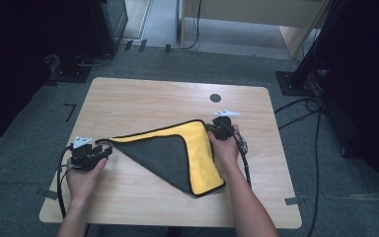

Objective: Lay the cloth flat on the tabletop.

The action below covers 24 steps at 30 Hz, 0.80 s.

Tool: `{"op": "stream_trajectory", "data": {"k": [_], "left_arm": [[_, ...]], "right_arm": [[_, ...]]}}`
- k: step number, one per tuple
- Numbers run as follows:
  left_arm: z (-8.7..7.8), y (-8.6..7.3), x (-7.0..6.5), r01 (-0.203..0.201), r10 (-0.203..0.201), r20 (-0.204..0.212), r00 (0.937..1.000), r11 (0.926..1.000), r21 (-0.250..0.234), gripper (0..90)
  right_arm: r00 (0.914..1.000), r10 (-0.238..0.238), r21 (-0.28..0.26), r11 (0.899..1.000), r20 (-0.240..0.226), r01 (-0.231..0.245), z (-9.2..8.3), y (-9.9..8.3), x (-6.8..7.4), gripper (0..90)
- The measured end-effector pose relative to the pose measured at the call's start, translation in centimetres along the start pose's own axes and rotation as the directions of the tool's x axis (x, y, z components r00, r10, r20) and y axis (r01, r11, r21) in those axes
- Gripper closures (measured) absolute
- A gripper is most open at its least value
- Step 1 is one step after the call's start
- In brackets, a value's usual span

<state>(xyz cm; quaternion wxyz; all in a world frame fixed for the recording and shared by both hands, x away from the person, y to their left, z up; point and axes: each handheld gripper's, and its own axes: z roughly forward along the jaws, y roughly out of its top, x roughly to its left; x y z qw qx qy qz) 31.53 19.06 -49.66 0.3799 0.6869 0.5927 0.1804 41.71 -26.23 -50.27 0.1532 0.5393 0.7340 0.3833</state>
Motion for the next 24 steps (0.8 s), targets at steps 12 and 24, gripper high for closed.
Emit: {"op": "stream_trajectory", "data": {"k": [12, 24], "left_arm": [[0.2, 0.0, -1.0, -0.035, 0.036, 0.022, 0.9991, 0.9992, -0.017, 53.4], [0.9, -0.1, -2.8, -0.080, 0.080, 0.040, 0.9960, 0.9968, -0.007, 53.1]], "right_arm": [[0.9750, 0.124, -0.050, 0.992, 0.185, -0.117, -3.3, -1.9, -6.7, 88.4], [0.9900, 0.031, -0.124, 0.992, 0.137, -0.014, -6.5, -3.4, -4.0, 67.8]]}}
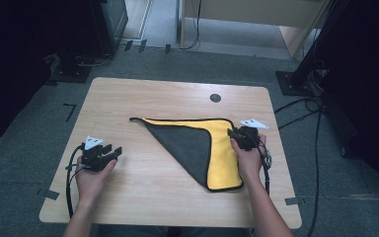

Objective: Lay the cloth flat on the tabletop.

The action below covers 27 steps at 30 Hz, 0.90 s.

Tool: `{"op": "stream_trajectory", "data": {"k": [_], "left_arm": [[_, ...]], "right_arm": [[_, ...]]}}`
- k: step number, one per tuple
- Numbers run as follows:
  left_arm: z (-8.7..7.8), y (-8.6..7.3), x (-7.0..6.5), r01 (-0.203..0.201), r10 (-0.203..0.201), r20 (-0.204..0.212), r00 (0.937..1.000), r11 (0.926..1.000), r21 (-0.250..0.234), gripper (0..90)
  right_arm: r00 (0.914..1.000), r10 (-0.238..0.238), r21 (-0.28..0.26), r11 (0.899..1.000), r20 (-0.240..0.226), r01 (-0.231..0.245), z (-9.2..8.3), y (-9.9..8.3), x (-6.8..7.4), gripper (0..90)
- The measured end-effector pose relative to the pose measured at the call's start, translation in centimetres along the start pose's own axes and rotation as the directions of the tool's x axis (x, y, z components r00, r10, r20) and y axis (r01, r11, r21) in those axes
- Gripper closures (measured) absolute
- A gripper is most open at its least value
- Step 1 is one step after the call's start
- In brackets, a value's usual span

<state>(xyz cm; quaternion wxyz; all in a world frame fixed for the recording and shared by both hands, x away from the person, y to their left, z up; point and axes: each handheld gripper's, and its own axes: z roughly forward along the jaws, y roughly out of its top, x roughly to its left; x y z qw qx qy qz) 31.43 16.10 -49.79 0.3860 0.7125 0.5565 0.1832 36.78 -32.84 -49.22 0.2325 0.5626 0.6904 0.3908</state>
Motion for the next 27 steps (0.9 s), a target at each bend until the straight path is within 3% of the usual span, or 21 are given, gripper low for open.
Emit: {"op": "stream_trajectory", "data": {"k": [3, 5, 9, 14, 17, 19, 22, 24, 25, 26, 27], "left_arm": [[0.1, 0.0, -0.4, -0.013, 0.013, 0.004, 0.9999, 0.9999, 0.003, 53.0], [0.2, 0.0, -0.7, -0.018, 0.018, 0.011, 0.9998, 0.9998, 0.003, 52.9], [0.4, 0.0, -1.5, -0.040, 0.040, 0.015, 0.9991, 0.9992, 0.003, 52.9], [0.9, 0.0, -2.9, -0.072, 0.072, 0.038, 0.9967, 0.9974, 0.002, 52.7], [1.0, 0.1, -3.3, -0.086, 0.086, 0.047, 0.9952, 0.9963, 0.001, 52.6], [0.9, 0.1, -3.5, -0.096, 0.096, 0.049, 0.9942, 0.9954, 0.001, 52.6], [0.7, 0.2, -3.6, -0.089, 0.090, 0.054, 0.9945, 0.9960, -0.010, 52.6], [0.5, 0.3, -3.6, -0.085, 0.086, 0.064, 0.9943, 0.9963, -0.017, 52.6], [0.4, 0.4, -3.6, -0.083, 0.084, 0.071, 0.9939, 0.9963, -0.024, 52.6], [0.3, 0.5, -3.6, -0.081, 0.083, 0.077, 0.9935, 0.9963, -0.029, 52.5], [0.3, 0.5, -3.7, -0.080, 0.082, 0.082, 0.9932, 0.9962, -0.035, 52.4]], "right_arm": [[0.9956, -0.007, 0.025, 1.000, -0.094, 0.009, 0.2, -0.4, 2.2, 65.1], [0.9918, -0.009, 0.055, 0.998, -0.128, 0.016, 0.7, -0.6, 3.5, 63.7], [0.9884, 0.023, 0.102, 0.995, -0.150, -0.008, 1.5, -1.0, 5.3, 61.0], [0.9900, -0.025, 0.122, 0.992, -0.139, 0.043, 2.3, -1.9, 7.5, 61.6], [0.9923, -0.076, 0.099, 0.991, -0.098, 0.086, 2.1, -2.4, 8.5, 78.5], [0.9891, -0.096, 0.079, 0.991, -0.112, 0.105, 2.0, -2.6, 8.7, 90.0], [0.9817, -0.118, 0.033, 0.992, -0.150, 0.124, 1.4, -2.7, 9.4, 90.0], [0.9695, -0.125, -0.010, 0.992, -0.211, 0.125, 0.7, -2.8, 10.4, 90.0], [0.9547, -0.145, -0.030, 0.989, -0.260, 0.143, 0.2, -2.8, 11.2, 90.0], [0.9230, -0.172, -0.053, 0.985, -0.344, 0.164, -0.4, -2.8, 12.5, 90.0], [0.8848, -0.205, -0.081, 0.979, -0.418, 0.188, -1.0, -2.8, 13.4, 90.0]]}}
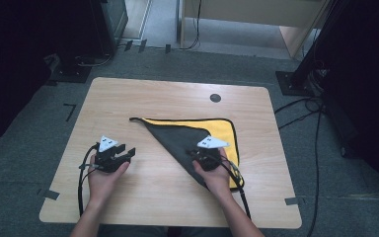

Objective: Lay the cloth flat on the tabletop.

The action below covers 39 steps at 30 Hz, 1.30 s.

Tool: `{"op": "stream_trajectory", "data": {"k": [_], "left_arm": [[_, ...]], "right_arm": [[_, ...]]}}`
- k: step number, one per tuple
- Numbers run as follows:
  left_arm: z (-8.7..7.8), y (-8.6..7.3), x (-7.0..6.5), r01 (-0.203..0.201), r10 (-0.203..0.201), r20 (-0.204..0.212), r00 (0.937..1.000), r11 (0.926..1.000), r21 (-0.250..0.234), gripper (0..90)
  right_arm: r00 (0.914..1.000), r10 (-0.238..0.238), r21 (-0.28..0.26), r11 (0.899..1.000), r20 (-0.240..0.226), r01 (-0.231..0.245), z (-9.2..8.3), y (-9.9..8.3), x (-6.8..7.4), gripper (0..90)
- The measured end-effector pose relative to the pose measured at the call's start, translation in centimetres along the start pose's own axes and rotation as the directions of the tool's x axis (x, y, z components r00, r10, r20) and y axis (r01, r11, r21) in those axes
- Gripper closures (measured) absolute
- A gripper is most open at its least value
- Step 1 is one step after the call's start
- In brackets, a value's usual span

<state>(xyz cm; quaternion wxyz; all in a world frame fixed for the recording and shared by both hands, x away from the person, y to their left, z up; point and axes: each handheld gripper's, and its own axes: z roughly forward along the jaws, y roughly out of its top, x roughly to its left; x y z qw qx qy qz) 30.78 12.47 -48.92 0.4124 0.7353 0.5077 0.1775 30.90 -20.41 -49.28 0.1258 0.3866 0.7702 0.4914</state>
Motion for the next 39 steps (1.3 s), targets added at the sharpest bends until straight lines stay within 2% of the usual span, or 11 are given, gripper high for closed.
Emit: {"op": "stream_trajectory", "data": {"k": [3, 5, 8, 10, 12, 14, 19, 24, 34, 37, 39], "left_arm": [[-0.1, 0.1, -0.3, -0.007, 0.007, 0.012, 0.9999, 1.0000, -0.003, 52.2], [0.0, 0.0, -0.6, -0.012, 0.012, 0.018, 0.9998, 0.9999, -0.001, 52.2], [0.3, 0.0, -1.0, -0.026, 0.026, 0.020, 0.9995, 0.9996, 0.010, 52.1], [0.4, 0.0, -1.1, -0.034, 0.034, 0.020, 0.9992, 0.9993, 0.015, 52.1], [0.4, 0.0, -1.2, -0.034, 0.033, 0.020, 0.9992, 0.9993, 0.015, 52.2], [0.5, 0.0, -1.1, -0.034, 0.034, 0.017, 0.9993, 0.9993, 0.017, 52.2], [0.5, -0.2, -1.1, -0.037, 0.037, 0.012, 0.9993, 0.9990, 0.023, 52.2], [0.5, -0.2, -1.0, -0.035, 0.035, 0.011, 0.9993, 0.9991, 0.023, 52.2], [0.2, 0.0, -1.4, -0.042, 0.042, 0.023, 0.9989, 0.9991, 0.008, 52.2], [-0.2, 0.2, -1.2, -0.024, 0.025, 0.031, 0.9992, 0.9996, -0.017, 52.1], [-0.5, 0.3, -1.0, -0.018, 0.019, 0.033, 0.9993, 0.9994, -0.029, 52.1]], "right_arm": [[0.9769, -0.071, -0.017, 0.997, -0.202, 0.069, -0.5, 0.6, 2.4, 74.7], [0.9832, -0.143, -0.002, 0.990, -0.114, 0.143, -1.1, 0.9, 3.3, 67.7], [0.9950, -0.071, 0.017, 0.997, 0.070, 0.070, -1.7, 0.9, 1.1, 68.6], [0.9792, 0.058, 0.024, 0.998, 0.195, -0.064, -1.9, 0.6, -1.6, 69.4], [0.9414, 0.176, 0.024, 0.981, 0.288, -0.191, -1.8, 0.0, -4.3, 69.2], [0.9208, 0.231, 0.032, 0.967, 0.314, -0.254, -1.3, -0.4, -5.7, 68.4], [0.8876, 0.272, 0.040, 0.951, 0.372, -0.308, 0.1, -1.4, -6.7, 65.2], [0.8687, 0.218, 0.043, 0.964, 0.445, -0.264, 0.4, -1.4, -6.1, 67.9], [0.9463, 0.152, 0.003, 0.987, 0.285, -0.160, 0.1, -0.6, -3.5, 87.2], [0.9988, 0.042, -0.009, 0.999, 0.024, -0.042, -0.2, 0.5, 0.2, 86.0], [0.9909, -0.066, -0.007, 0.998, -0.117, 0.066, -0.5, 0.7, 2.9, 76.6]]}}
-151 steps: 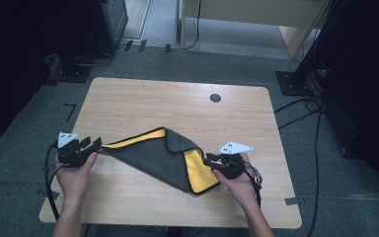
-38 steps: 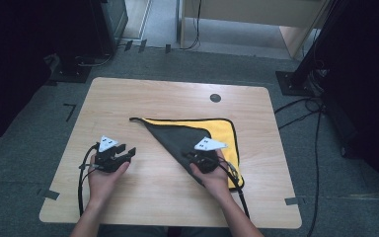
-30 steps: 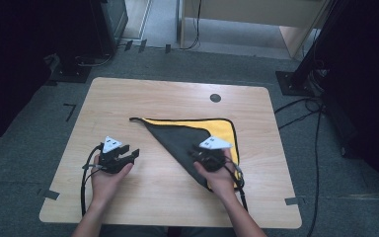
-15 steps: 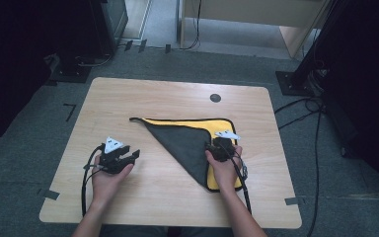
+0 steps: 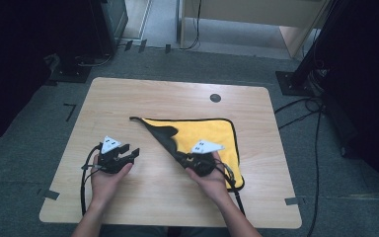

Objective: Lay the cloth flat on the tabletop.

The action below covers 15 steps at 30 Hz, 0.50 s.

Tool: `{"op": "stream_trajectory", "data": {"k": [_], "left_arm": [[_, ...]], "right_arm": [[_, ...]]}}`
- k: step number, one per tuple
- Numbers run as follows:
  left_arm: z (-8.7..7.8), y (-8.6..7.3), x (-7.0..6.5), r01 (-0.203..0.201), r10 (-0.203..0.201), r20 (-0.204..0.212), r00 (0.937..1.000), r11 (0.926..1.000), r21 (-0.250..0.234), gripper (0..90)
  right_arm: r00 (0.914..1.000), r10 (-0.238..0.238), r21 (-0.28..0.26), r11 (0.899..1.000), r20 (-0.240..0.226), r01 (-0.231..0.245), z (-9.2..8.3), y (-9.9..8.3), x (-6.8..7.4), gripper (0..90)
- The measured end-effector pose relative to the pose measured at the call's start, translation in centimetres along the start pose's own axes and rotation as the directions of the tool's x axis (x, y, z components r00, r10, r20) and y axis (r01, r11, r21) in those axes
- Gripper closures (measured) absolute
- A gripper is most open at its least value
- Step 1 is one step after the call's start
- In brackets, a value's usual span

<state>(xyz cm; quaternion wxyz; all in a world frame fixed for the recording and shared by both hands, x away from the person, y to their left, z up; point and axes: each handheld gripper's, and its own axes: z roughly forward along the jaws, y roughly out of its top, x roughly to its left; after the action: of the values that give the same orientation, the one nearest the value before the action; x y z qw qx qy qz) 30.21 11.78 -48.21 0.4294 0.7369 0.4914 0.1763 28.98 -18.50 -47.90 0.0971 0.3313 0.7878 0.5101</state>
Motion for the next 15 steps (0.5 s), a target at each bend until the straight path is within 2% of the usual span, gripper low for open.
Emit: {"op": "stream_trajectory", "data": {"k": [1, 2, 3, 4, 5, 6, 8, 9, 11, 13, 15], "left_arm": [[-0.1, 0.0, 0.0, 0.002, -0.002, 0.000, 1.0000, 1.0000, -0.006, 52.1], [-0.2, 0.1, 0.1, 0.004, -0.004, 0.000, 1.0000, 1.0000, -0.009, 52.2], [-0.3, 0.1, 0.0, 0.006, -0.006, 0.002, 1.0000, 0.9999, -0.010, 52.2], [-0.3, 0.1, 0.0, 0.005, -0.005, 0.003, 1.0000, 0.9999, -0.011, 52.1], [-0.3, 0.0, -0.1, 0.005, -0.005, 0.003, 1.0000, 0.9999, -0.010, 52.2], [-0.1, 0.0, -0.3, 0.000, 0.000, 0.008, 1.0000, 1.0000, -0.006, 52.2], [0.1, -0.1, -0.7, -0.006, 0.006, 0.018, 0.9998, 1.0000, 0.008, 52.1], [0.3, -0.2, -1.0, -0.010, 0.010, 0.030, 0.9995, 0.9998, 0.018, 52.0], [1.0, -0.5, -2.0, -0.037, 0.034, 0.054, 0.9980, 0.9984, 0.044, 51.5], [1.9, -0.8, -3.0, -0.064, 0.059, 0.067, 0.9960, 0.9953, 0.073, 51.4], [2.7, -1.1, -3.9, -0.080, 0.073, 0.084, 0.9938, 0.9922, 0.095, 51.4]], "right_arm": [[0.9995, -0.027, 0.014, 1.000, 0.015, 0.026, -0.2, 0.1, 1.0, 65.1], [0.9997, -0.011, 0.016, 1.000, 0.020, 0.011, -0.5, 0.1, 1.1, 62.2], [0.9995, 0.026, -0.005, 1.000, 0.019, -0.026, -1.0, 0.1, 0.8, 62.0], [0.9977, 0.052, -0.021, 0.998, 0.044, -0.051, -1.6, 0.0, 0.4, 62.1], [0.9944, 0.056, -0.028, 0.998, 0.090, -0.054, -2.2, 0.0, -0.2, 62.1], [0.9911, 0.070, -0.032, 0.997, 0.113, -0.066, -2.7, -0.1, -0.6, 61.9], [0.9814, 0.116, -0.044, 0.993, 0.153, -0.110, -4.3, -0.5, -1.9, 59.8], [0.9757, 0.115, -0.037, 0.993, 0.186, -0.110, -4.8, -0.7, -2.2, 59.1], [0.9504, 0.129, -0.014, 0.991, 0.283, -0.130, -6.4, -1.6, -3.2, 58.3], [0.9323, 0.156, -0.014, 0.987, 0.326, -0.160, -7.7, -2.4, -3.9, 58.2], [0.9084, 0.181, -0.014, 0.982, 0.377, -0.189, -9.3, -3.6, -4.7, 58.2]]}}
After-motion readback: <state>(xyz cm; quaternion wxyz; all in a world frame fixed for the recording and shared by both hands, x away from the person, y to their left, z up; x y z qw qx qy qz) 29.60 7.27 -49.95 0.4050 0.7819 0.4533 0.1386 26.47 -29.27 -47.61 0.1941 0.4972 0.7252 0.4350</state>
